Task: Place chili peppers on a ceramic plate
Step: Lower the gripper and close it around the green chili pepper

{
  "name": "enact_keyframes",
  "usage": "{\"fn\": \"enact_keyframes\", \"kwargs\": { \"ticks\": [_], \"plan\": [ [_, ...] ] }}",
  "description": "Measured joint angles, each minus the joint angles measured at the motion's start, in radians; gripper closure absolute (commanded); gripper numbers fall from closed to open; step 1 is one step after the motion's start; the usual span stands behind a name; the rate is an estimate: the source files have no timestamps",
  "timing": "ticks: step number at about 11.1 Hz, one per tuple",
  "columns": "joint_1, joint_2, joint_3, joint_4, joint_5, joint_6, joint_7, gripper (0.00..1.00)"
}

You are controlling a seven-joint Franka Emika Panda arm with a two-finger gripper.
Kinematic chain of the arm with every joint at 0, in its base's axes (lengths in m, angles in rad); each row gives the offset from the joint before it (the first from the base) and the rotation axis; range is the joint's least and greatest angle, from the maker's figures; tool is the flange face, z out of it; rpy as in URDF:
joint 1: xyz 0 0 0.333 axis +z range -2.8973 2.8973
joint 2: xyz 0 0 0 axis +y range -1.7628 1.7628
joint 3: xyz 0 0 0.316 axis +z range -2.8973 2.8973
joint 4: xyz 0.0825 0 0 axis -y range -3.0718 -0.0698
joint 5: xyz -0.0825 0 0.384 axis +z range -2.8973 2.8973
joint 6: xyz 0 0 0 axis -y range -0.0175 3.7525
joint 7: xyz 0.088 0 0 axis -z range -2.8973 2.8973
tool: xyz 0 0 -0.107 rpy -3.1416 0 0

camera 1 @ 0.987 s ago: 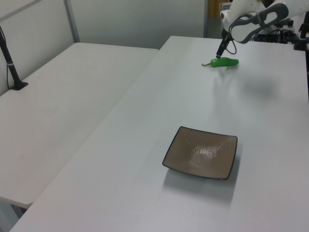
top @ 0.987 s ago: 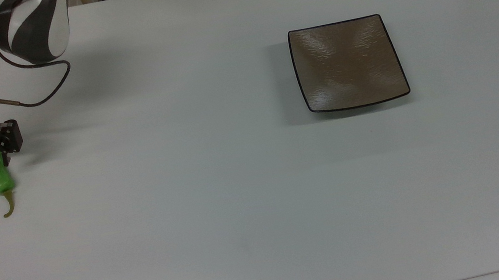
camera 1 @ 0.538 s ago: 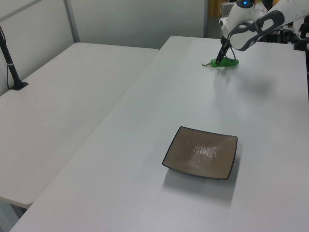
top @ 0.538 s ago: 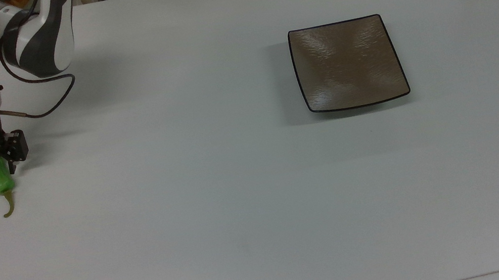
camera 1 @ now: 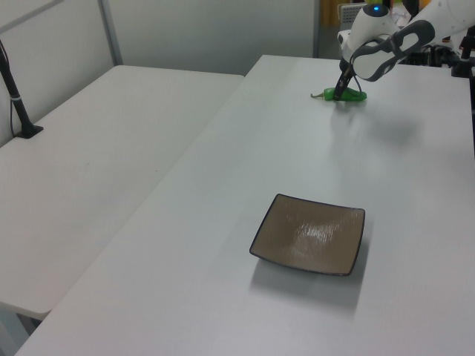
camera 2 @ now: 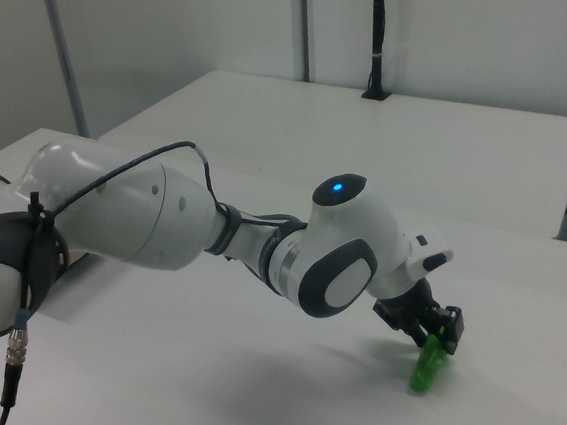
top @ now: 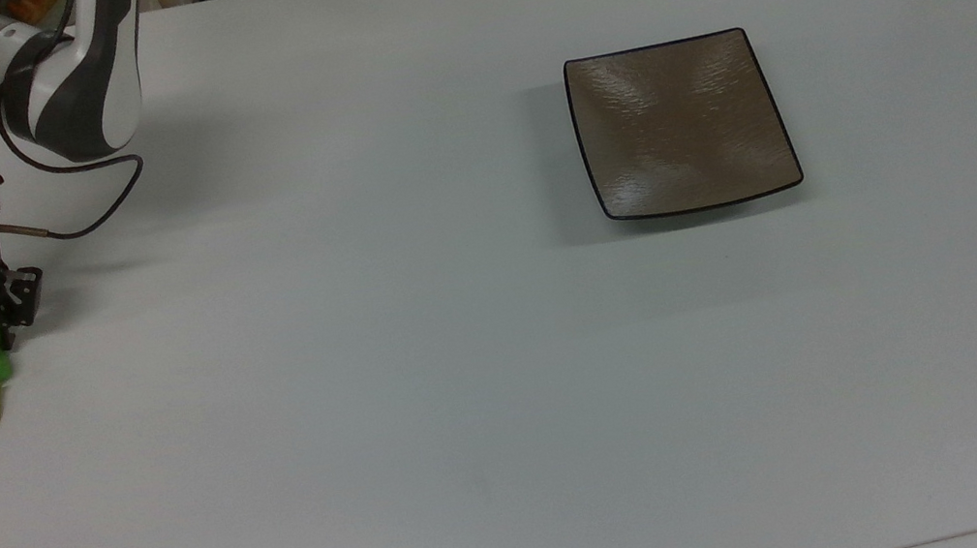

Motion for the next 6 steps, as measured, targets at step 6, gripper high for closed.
{"fn": "enact_keyframes", "kwargs": {
  "ticks": [6],
  "plan": [
    [-0.001, 0.0, 0.0, 0.003, 0.02, 0.0, 0.0, 0.78]
  ]
}}
